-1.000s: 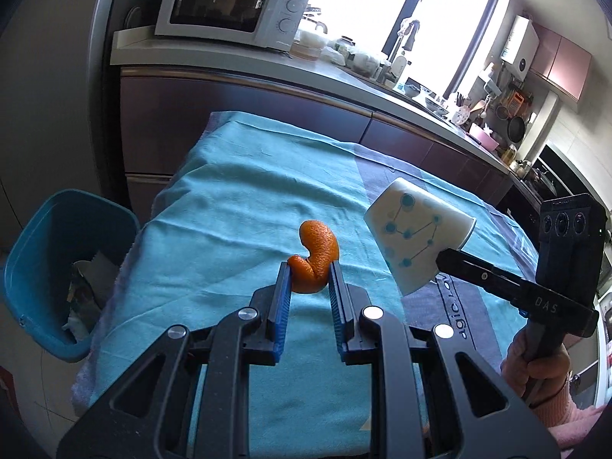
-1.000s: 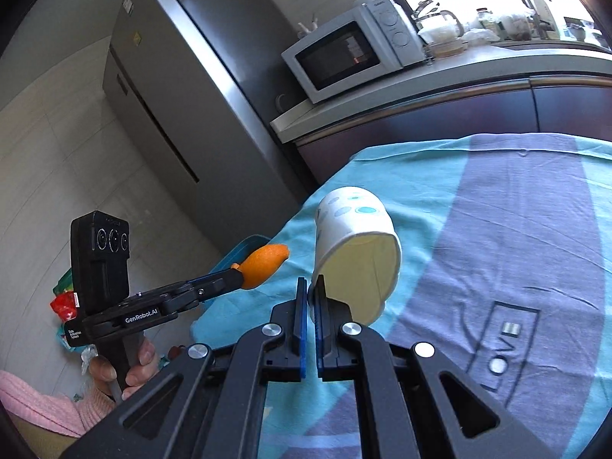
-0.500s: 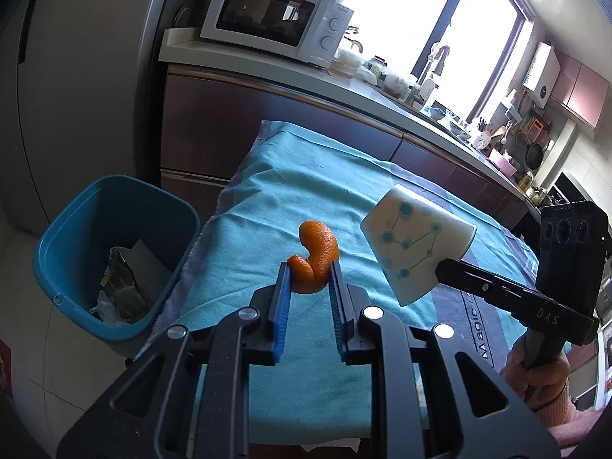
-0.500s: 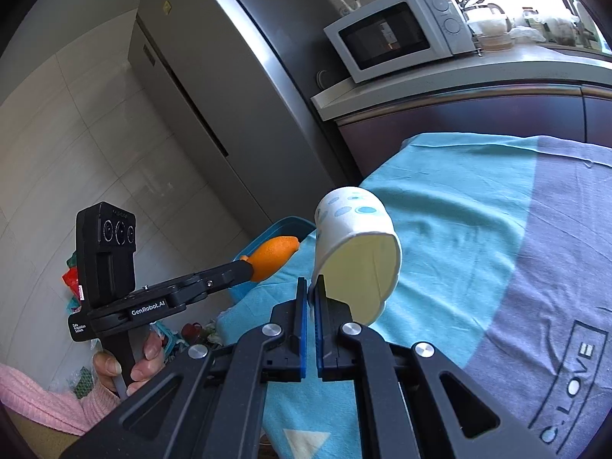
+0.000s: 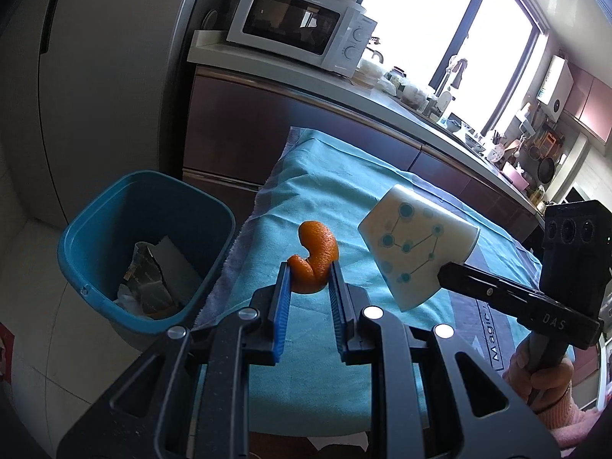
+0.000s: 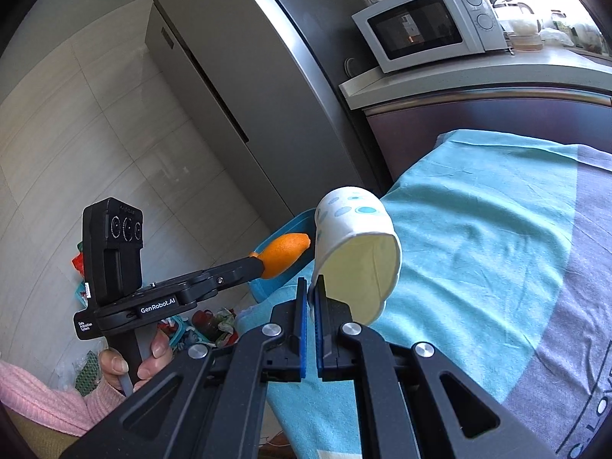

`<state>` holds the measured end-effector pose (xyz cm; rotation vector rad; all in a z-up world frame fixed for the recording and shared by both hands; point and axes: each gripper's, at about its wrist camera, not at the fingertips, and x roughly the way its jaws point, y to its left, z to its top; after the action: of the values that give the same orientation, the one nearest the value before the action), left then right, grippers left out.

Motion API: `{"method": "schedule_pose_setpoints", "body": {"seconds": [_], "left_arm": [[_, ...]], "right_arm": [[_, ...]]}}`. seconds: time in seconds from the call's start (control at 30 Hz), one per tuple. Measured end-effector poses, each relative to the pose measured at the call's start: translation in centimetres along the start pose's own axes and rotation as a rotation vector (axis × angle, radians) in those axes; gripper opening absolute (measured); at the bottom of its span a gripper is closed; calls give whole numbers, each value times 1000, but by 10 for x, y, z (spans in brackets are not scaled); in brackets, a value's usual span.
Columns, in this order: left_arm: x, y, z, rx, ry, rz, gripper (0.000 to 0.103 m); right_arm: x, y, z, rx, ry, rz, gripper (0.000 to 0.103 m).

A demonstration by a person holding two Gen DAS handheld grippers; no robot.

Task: Collect trash
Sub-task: 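Carry the orange peel and white paper cup over the blue bin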

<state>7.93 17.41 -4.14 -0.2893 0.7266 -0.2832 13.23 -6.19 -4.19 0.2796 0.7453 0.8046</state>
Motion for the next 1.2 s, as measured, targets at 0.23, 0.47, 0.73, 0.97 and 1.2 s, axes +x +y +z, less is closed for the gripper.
{"method": "schedule_pose_setpoints", "body": {"seconds": [0.23,0.47,0.73,0.97,1.2], "left_arm": [[-3,7,0,-10,-1,18,20],[-7,13,0,-21,-9,29,20],[-13,19,-1,-33,-19,39,20],[-14,25,0,-42,-27,53,20],[-15,32,0,-55,-31,66,20]], "right_arm": [[12,6,5,-14,17,18,3],[21,8,7,-24,29,35,3],[33,12,10,-40,46,49,2],[43,15,12,-49,59,63,2],[52,16,14,-48,73,77,2]]}}
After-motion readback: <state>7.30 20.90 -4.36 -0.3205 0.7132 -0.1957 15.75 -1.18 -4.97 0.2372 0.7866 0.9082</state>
